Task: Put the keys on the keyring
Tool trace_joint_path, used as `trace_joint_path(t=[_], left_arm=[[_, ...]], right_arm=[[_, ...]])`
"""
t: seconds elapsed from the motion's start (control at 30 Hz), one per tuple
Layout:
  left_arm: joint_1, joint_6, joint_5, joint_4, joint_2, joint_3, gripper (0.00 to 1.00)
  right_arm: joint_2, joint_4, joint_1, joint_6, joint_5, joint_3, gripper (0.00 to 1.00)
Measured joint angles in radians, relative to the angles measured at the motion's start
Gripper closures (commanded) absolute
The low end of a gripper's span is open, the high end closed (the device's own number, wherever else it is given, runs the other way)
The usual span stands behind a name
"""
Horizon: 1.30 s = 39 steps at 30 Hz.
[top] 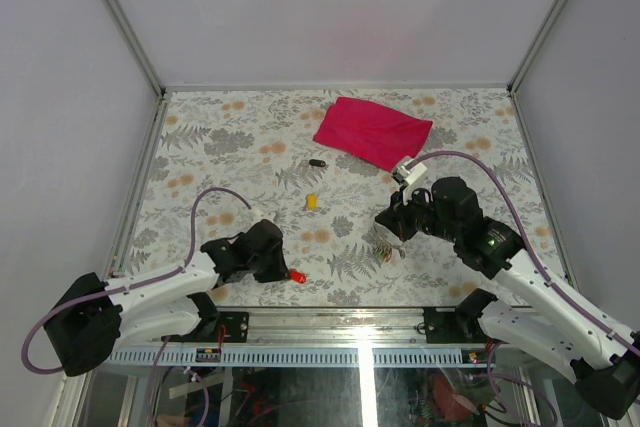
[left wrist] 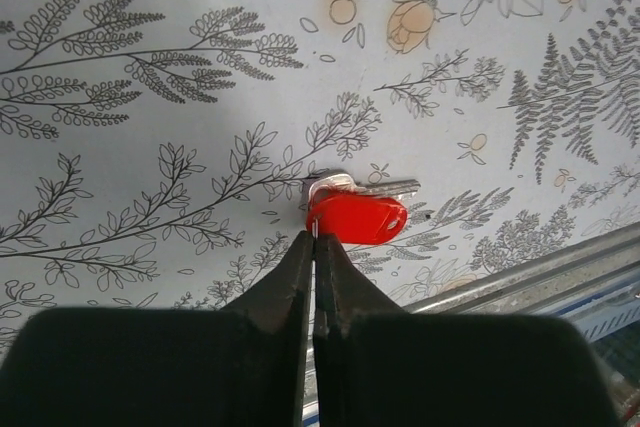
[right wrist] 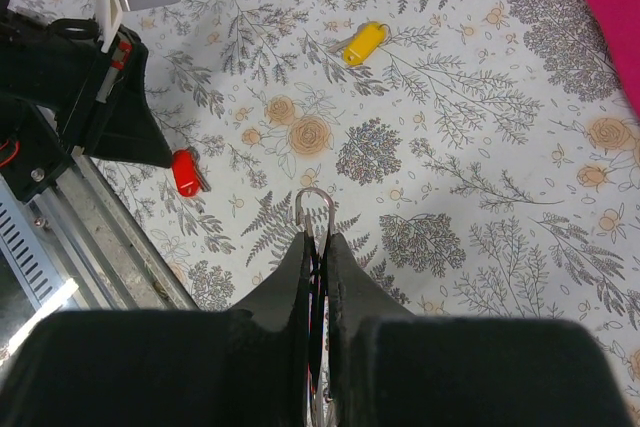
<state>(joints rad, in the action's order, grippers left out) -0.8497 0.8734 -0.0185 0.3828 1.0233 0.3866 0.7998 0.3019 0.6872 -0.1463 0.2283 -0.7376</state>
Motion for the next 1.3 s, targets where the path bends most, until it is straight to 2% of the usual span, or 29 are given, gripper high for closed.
trace_joint_path(t=[0.17,0.33,0.53,0.67,0.77,1.03,1.3], left_arm=[[0.0,-0.027,0.004,0.037,-0.006,0.059,1.0],[0.0,-0.114,0.011,0.06,-0.008,0.17,1.0],[-0.03,-0.297,0.042,0.084,0.019,0.357,1.0],[-0.096,-0.444,0.111,0.093,0.119,0.528,1.0],[-0.145,-0.567,0.159,0.088,0.183,0.603,1.0],[-0.227,-0.859,0.221,0.035,0.199,0.617,1.0],[-0.23,-1.023,0.221,-0.054,0.109,0.615,1.0]], right_arm=[[0.001,0.001,0.0,0.0,-0.003,0.0,1.0],[0.0,-0.002,0.0,0.008,-0.01,0.0,1.0],[-0.022,-0.02,0.0,0.049,-0.026,0.0,1.0],[-0.037,-0.024,0.0,0.077,-0.027,-0.003,1.0],[-0.044,-0.022,0.0,0.093,-0.027,-0.013,1.0],[-0.047,-0.016,0.0,0.103,0.003,-0.065,1.0],[-0.039,-0.013,0.0,0.063,0.055,-0.068,1.0]])
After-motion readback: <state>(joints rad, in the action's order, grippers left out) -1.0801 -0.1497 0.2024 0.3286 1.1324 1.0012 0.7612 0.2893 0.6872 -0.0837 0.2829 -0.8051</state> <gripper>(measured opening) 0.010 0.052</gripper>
